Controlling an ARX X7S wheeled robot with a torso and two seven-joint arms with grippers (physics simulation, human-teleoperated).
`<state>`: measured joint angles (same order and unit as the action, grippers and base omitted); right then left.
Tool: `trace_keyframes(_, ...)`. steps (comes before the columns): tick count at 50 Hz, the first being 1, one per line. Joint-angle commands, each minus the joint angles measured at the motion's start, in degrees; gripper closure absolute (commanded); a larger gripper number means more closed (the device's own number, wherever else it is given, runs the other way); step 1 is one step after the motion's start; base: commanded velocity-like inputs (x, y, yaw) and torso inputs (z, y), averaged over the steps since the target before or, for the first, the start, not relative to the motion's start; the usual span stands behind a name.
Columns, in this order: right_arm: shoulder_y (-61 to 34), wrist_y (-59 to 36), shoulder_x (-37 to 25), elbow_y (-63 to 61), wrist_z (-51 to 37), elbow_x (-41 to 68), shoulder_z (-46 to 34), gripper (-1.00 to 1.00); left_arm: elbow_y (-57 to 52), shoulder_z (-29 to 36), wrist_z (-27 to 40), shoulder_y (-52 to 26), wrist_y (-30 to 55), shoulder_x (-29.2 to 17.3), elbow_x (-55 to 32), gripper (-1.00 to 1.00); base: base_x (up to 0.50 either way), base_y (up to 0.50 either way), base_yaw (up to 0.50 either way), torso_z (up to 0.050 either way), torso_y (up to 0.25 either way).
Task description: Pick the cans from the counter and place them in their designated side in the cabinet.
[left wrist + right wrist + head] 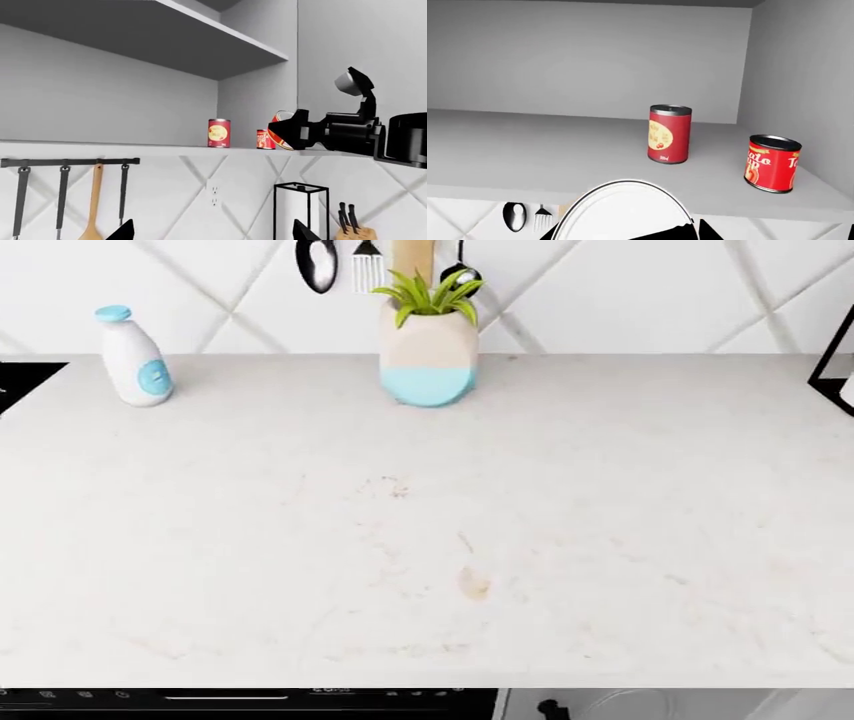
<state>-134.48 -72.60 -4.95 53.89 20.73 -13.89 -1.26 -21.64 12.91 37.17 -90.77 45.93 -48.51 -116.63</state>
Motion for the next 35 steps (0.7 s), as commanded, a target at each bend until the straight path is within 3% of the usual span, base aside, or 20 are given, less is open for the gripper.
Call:
trace_keyframes(1, -0.5, 0.3, 0.0, -0.4, 0.5, 0.1, -0.4, 1.00, 0.2, 0.3, 0.2, -0.6, 0.1, 0.0, -0.2, -1.00, 0.17, -0.11, 0.00, 0.000, 0.000)
trace_keyframes(35, -0.5, 0.3, 0.0, -0.4, 0.5, 0.1, -0.4, 1.00, -0.5, 0.0, 0.3, -0.2, -0.3, -0.6, -0.5, -1.00, 0.15, -0.03, 0.00, 0.000, 0.001)
